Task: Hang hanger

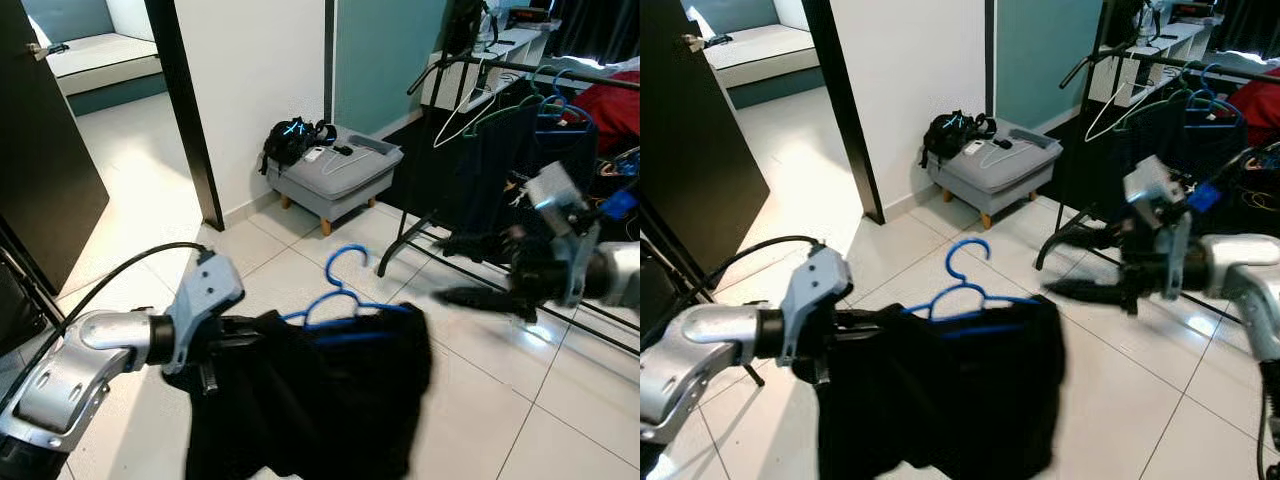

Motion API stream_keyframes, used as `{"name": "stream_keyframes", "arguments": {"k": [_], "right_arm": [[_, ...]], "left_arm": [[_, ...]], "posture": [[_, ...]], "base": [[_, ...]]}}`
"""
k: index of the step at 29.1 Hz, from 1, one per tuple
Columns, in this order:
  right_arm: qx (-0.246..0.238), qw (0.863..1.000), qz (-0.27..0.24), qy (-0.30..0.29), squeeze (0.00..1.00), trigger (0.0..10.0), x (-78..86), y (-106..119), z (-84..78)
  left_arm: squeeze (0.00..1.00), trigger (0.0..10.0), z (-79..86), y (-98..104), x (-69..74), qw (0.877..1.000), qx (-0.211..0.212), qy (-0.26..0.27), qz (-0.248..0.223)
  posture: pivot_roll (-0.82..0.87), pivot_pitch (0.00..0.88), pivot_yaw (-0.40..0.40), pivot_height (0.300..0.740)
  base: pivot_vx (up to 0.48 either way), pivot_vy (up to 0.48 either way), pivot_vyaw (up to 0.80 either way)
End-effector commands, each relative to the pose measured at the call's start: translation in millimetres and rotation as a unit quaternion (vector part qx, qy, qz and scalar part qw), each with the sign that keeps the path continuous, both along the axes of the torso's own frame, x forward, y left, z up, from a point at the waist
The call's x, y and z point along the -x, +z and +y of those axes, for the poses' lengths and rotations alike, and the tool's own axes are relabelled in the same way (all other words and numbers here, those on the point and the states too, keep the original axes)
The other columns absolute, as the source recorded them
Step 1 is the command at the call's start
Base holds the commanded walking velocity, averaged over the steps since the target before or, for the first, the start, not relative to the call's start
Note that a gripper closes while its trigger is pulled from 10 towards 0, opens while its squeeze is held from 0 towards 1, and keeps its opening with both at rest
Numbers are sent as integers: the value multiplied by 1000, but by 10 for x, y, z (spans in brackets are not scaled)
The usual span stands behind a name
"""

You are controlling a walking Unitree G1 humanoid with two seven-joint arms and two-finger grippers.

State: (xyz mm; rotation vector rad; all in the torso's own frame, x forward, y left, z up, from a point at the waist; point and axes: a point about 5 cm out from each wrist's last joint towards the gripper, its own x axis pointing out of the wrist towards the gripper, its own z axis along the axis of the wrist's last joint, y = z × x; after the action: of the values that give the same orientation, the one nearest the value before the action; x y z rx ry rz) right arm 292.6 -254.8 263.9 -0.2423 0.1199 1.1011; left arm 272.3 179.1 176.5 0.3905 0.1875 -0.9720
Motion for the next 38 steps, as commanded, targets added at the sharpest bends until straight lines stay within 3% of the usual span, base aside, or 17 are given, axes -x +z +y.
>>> {"name": "stream_keyframes", "arguments": {"k": [1,3,4,5,8,9,10,12,13,15,17,19,22,26,32,36,38], "right_arm": [[3,1000,-19,-19,1000,10000,-10,50,-47],[-5,982,-57,-183,1000,10000,-132,-82,-256],[-5,982,-57,-183,1000,10000,-132,-82,-256],[-27,963,-57,-262,235,10000,-207,-209,-298],[-27,963,-57,-262,235,10000,-207,-209,-298],[-57,943,-43,-324,0,10000,-266,-354,-290],[-57,943,-43,-324,0,10000,-266,-354,-290],[-168,907,9,-387,0,10000,-384,-681,-41],[-211,896,27,-391,0,10000,-424,-762,77],[-211,896,27,-391,0,10000,-424,-762,77],[-268,885,52,-376,0,10000,-478,-793,232],[-268,885,52,-376,0,10000,-478,-793,232],[-275,888,82,-359,0,10000,-520,-827,366],[-270,886,85,-367,0,10000,-528,-844,389],[-318,864,69,-384,0,10000,-554,-743,364],[-310,851,63,-419,0,10000,-573,-740,325],[-310,851,63,-419,0,10000,-573,-740,325]], "left_arm": [[0,0,44,50,-15,1000,7,12,-20],[0,0,148,48,-43,996,19,75,-46],[0,0,148,48,-43,996,19,75,-46],[0,0,120,84,-56,993,40,92,-66],[0,0,120,84,-56,993,40,92,-66],[0,0,48,135,-64,989,70,100,-85],[0,0,48,135,-64,989,70,100,-85],[0,0,-207,289,-117,970,156,127,-135],[0,0,-304,339,-131,962,186,136,-150],[0,0,-304,339,-131,962,186,136,-150],[0,0,-417,407,-140,948,223,150,-170],[0,0,-417,407,-140,948,223,150,-170],[0,0,-492,470,-139,935,254,165,-186],[0,0,-506,482,-139,932,259,167,-189],[0,0,-588,535,-130,930,269,155,-197],[0,0,-699,560,-119,929,278,135,-203],[0,0,-699,560,-119,929,278,135,-203]], "posture": [[-35,0,29,740],[-40,0,32,740],[-40,0,32,740],[-40,0,35,740],[-40,0,35,740],[-41,0,37,740],[-41,0,37,740],[-36,0,35,740],[-33,0,33,740],[-33,0,33,740],[-34,0,29,740],[-34,0,29,740],[-37,0,25,740],[-37,0,25,740],[-42,0,28,740],[-45,0,25,740],[-45,0,25,740]], "base": [[0,0,0],[0,0,0],[0,0,0],[0,0,0],[0,0,0],[0,0,0],[0,0,0],[0,0,0],[0,0,0],[0,0,0],[0,0,0],[0,0,0],[0,0,0],[0,0,0],[0,0,0],[0,0,0],[0,0,0]]}}
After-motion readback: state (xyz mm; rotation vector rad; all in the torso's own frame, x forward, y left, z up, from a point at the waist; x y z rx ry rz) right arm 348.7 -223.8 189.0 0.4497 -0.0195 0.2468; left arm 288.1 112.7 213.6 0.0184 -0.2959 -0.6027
